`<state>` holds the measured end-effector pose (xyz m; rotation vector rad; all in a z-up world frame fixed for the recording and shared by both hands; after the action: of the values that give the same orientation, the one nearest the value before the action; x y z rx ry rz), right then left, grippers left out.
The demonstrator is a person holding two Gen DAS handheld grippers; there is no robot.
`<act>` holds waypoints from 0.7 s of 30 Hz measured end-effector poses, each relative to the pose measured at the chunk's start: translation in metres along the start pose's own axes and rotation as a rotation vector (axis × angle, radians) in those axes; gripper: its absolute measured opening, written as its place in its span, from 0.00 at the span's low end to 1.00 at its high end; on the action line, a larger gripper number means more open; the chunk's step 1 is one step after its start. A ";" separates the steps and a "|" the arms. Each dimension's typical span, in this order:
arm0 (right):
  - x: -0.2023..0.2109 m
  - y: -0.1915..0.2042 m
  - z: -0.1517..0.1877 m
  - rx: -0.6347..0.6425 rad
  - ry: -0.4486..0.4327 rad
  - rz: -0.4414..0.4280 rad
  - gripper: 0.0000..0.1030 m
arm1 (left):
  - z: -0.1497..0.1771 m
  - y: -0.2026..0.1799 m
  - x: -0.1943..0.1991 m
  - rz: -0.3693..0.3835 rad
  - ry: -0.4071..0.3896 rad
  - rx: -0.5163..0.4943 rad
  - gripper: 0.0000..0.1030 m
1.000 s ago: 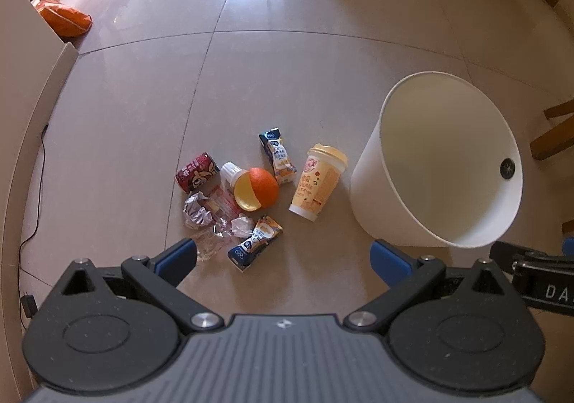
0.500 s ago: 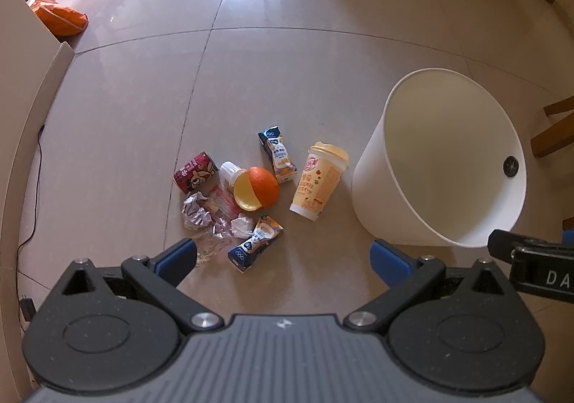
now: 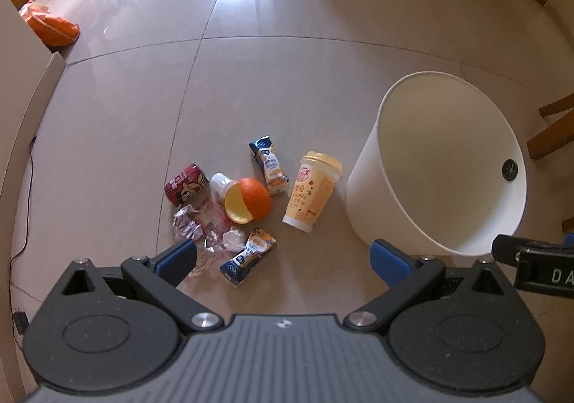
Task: Collect trash
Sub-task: 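Move the right tool toward the white wastebasket rim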
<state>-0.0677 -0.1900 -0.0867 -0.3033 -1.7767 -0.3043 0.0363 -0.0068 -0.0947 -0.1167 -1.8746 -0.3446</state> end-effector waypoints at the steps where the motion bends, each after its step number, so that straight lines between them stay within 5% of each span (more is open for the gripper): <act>1: -0.001 -0.001 0.000 -0.003 -0.002 0.001 1.00 | -0.001 -0.001 -0.001 -0.003 -0.002 -0.006 0.99; 21: -0.036 -0.052 -0.022 -0.095 -0.062 0.075 1.00 | -0.016 -0.016 -0.048 -0.002 0.002 -0.071 0.99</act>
<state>-0.0585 -0.2485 -0.1188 -0.4508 -1.8097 -0.3294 0.0630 -0.0224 -0.1383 -0.1623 -1.8614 -0.4132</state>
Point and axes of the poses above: each gripper's, at about its wrist camera, not at the fingertips, and x roughly against the way its jaws point, y to its left, z to its underside, the point moved 8 cm from there along -x, roughly the way its jaws point, and after that the axes turned 10 degrees about -z, right-handed, at the moved point
